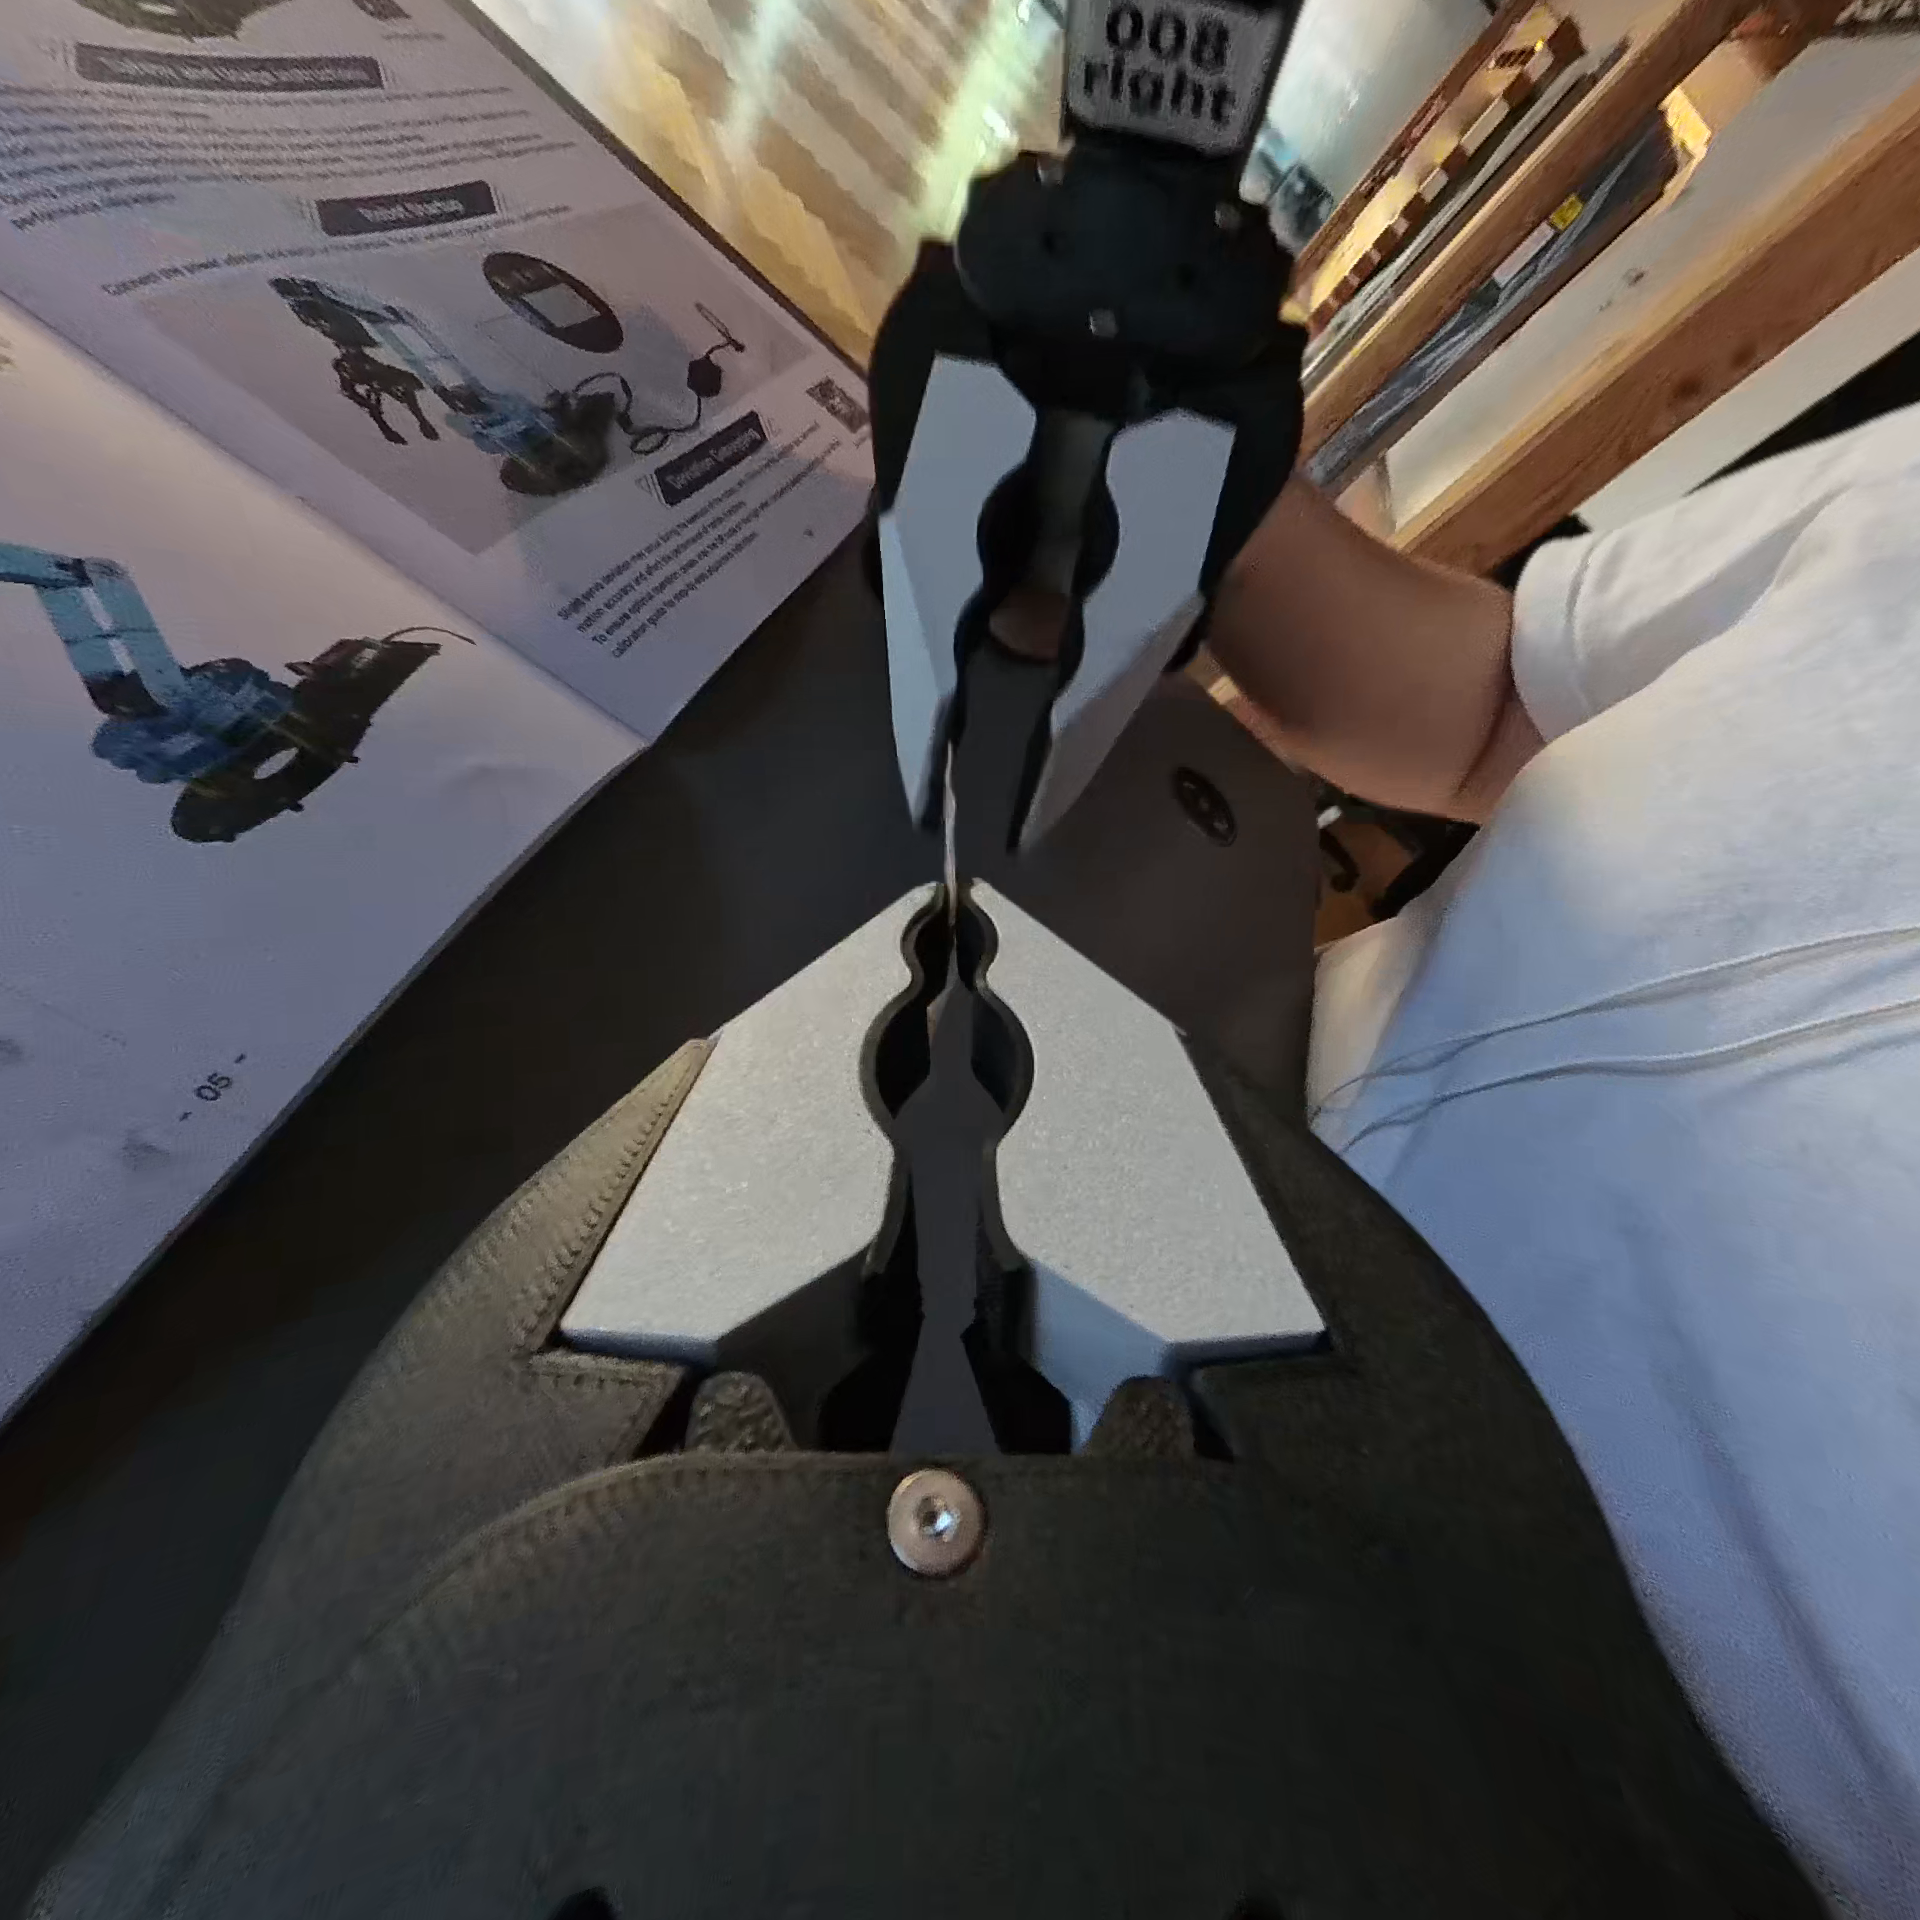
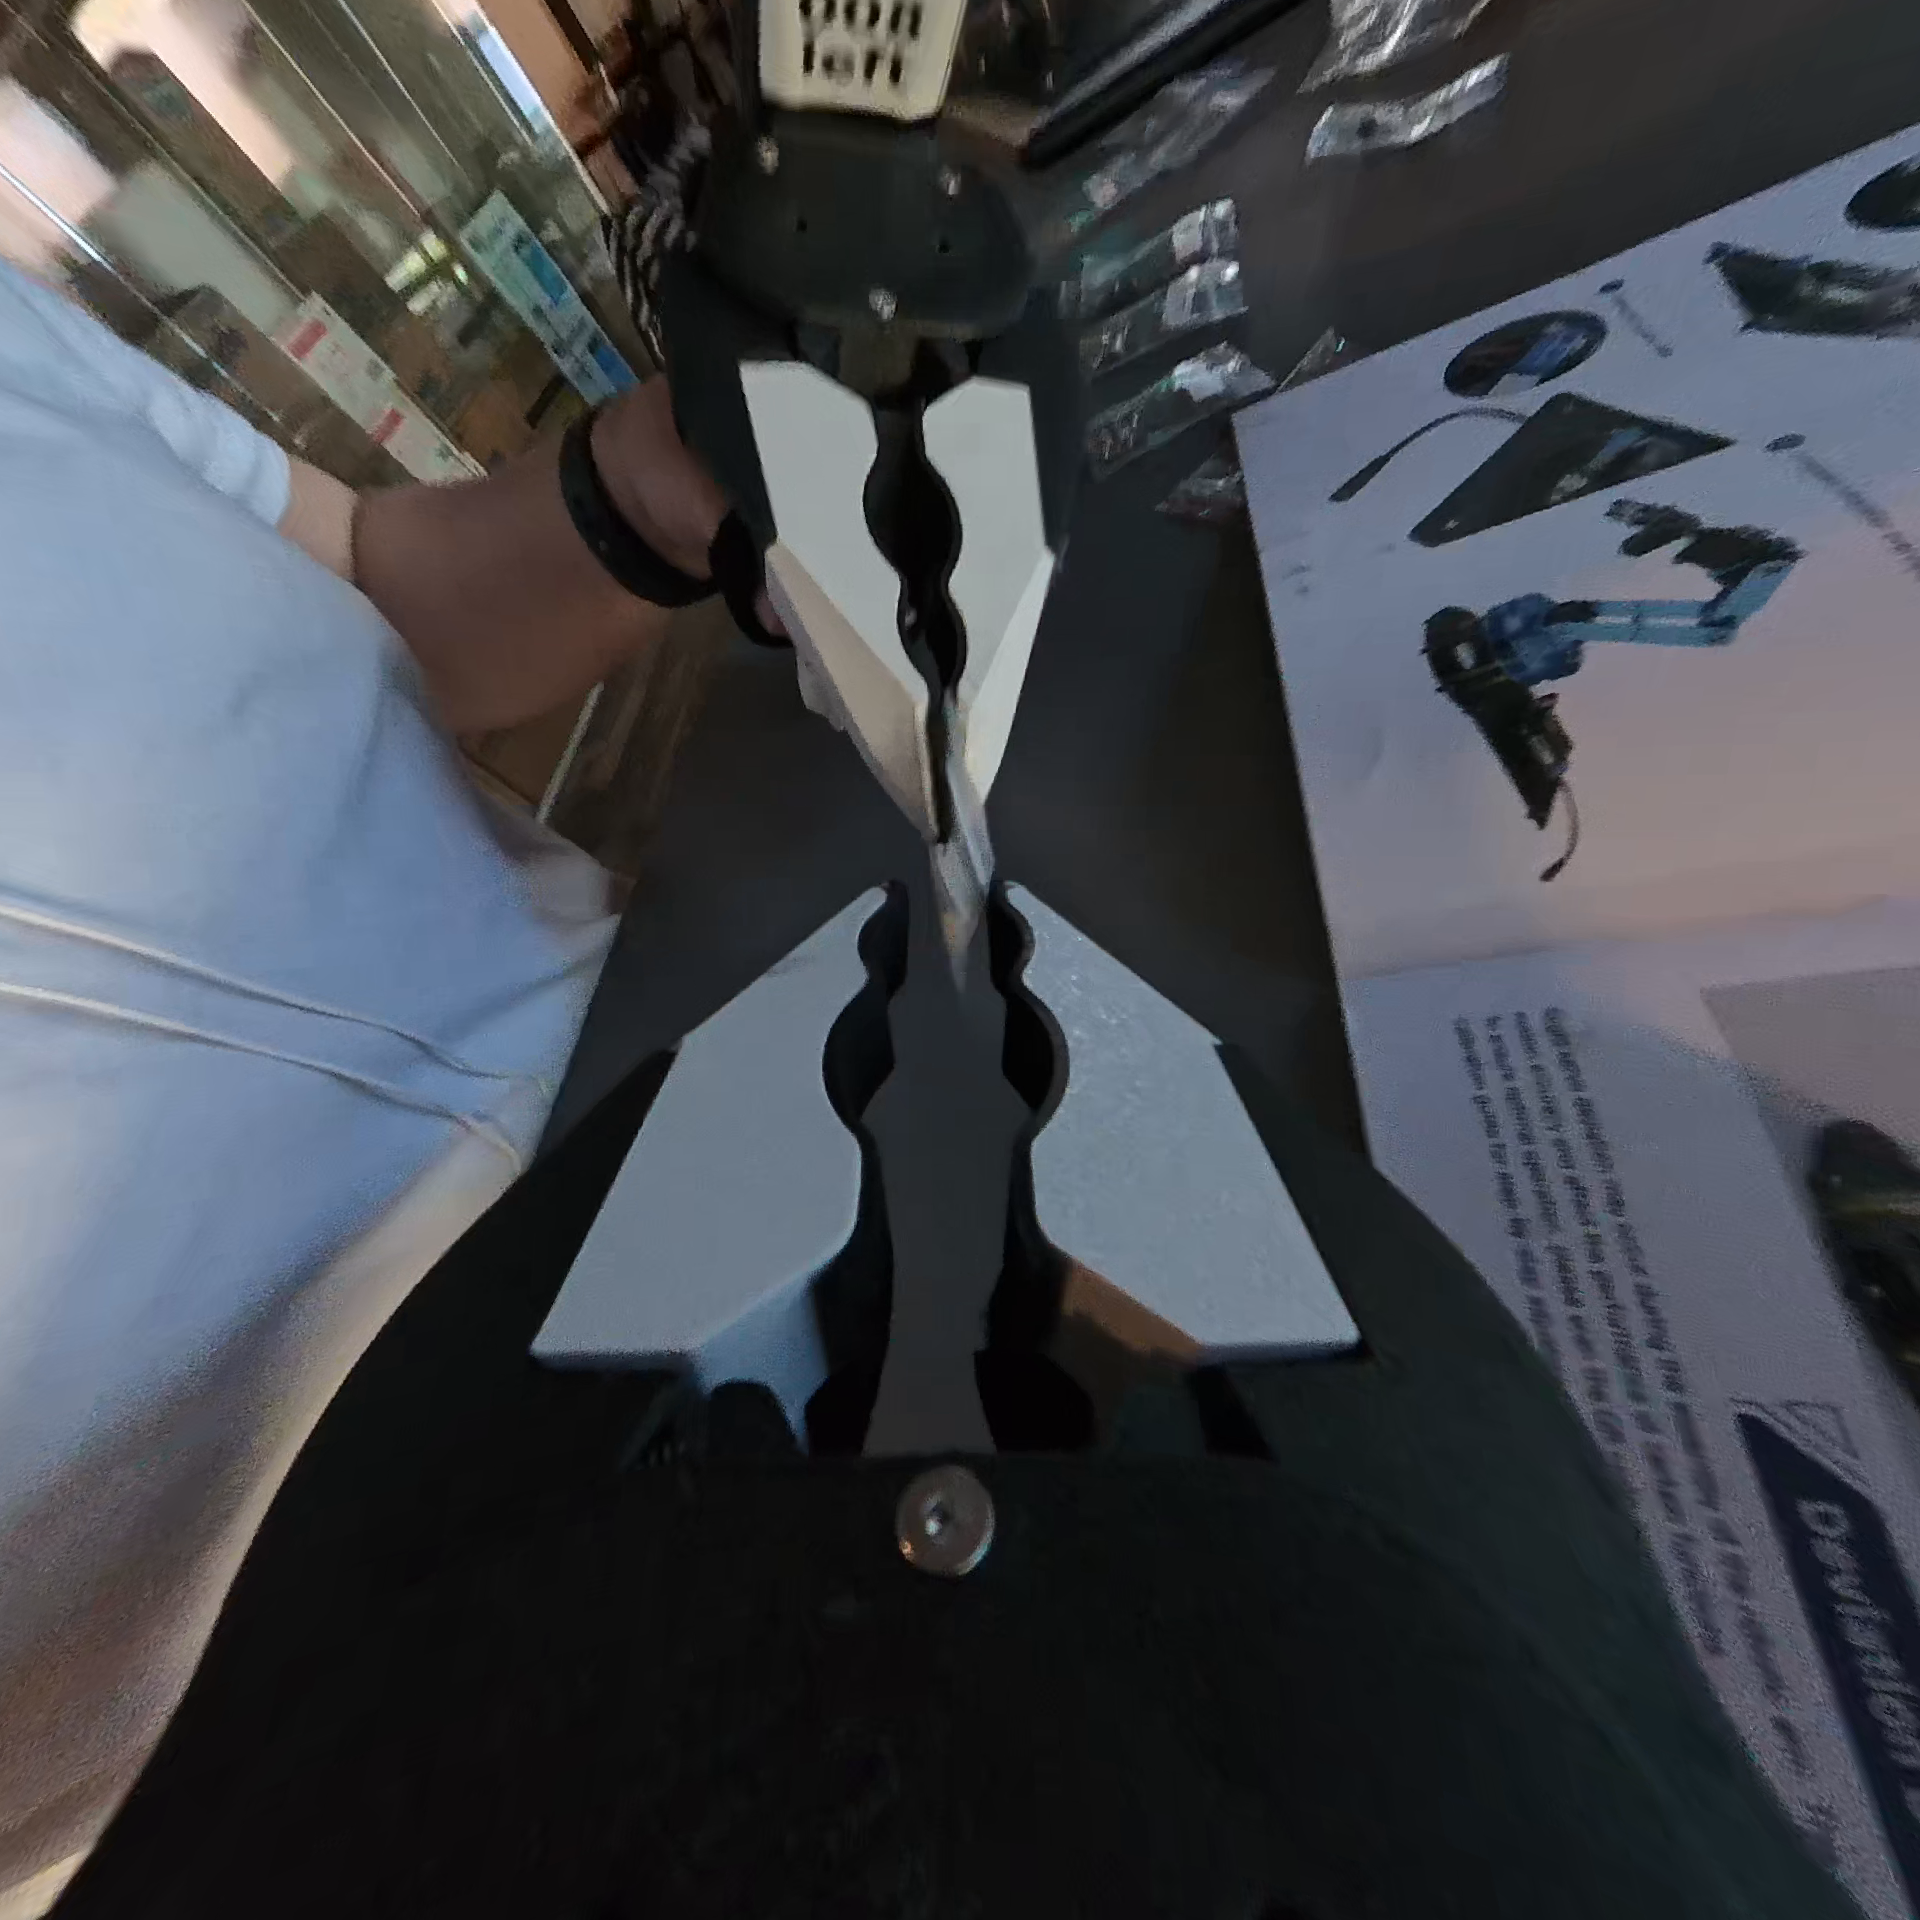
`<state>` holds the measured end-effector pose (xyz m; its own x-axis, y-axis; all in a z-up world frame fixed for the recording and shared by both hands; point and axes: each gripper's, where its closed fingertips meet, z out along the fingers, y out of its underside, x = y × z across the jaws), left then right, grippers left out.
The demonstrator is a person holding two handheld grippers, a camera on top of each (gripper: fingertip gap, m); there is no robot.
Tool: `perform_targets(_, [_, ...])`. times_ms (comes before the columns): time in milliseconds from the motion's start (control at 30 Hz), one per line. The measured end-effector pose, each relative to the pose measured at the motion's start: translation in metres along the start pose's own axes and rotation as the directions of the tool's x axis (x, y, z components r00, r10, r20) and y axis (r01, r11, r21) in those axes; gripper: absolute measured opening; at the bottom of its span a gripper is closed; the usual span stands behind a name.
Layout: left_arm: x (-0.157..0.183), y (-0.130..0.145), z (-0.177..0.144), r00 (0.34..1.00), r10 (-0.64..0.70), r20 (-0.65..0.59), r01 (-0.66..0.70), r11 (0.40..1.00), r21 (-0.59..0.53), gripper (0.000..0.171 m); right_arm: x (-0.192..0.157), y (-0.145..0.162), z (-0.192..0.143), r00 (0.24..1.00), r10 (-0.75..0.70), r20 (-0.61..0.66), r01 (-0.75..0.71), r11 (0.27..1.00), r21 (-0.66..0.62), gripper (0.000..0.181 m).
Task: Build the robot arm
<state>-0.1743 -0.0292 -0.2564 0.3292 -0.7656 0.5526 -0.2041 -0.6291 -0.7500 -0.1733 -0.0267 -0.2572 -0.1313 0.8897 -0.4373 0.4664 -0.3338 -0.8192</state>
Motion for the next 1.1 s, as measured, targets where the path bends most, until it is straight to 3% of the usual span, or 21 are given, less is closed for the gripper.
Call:
perform_targets(133, [0.003, 0.004, -0.002, 1.0, 0.026, 0.013, -0.026, 0.999, -0.029, 0.0, 0.0, -0.026, -0.012, 0.992, 0.046, 0.116, -0.053, 0.997, 0.054, 0.009])
perform_targets(433, [0.009, 0.012, -0.004, 0.997, 0.057, 0.058, -0.054, 0.996, -0.066, 0.0, -0.013, -0.015, 0.013, 0.961, -0.071, 0.268, 0.111, 0.984, -0.138, 0.006])
perform_targets(833, [0.011, 0.016, -0.002, 0.991, 0.102, 0.09, -0.091, 0.988, -0.128, 0.0, -0.016, -0.01, 0.018, 0.947, -0.045, 0.318, 0.122, 0.967, -0.226, 0.0])
perform_targets(1100, [0.012, 0.021, 0.008, 0.993, 0.107, 0.053, -0.095, 0.977, -0.191, 0.0, -0.015, 0.004, 0.012, 0.951, 0.087, 0.297, 0.003, 0.958, -0.287, 0.0])
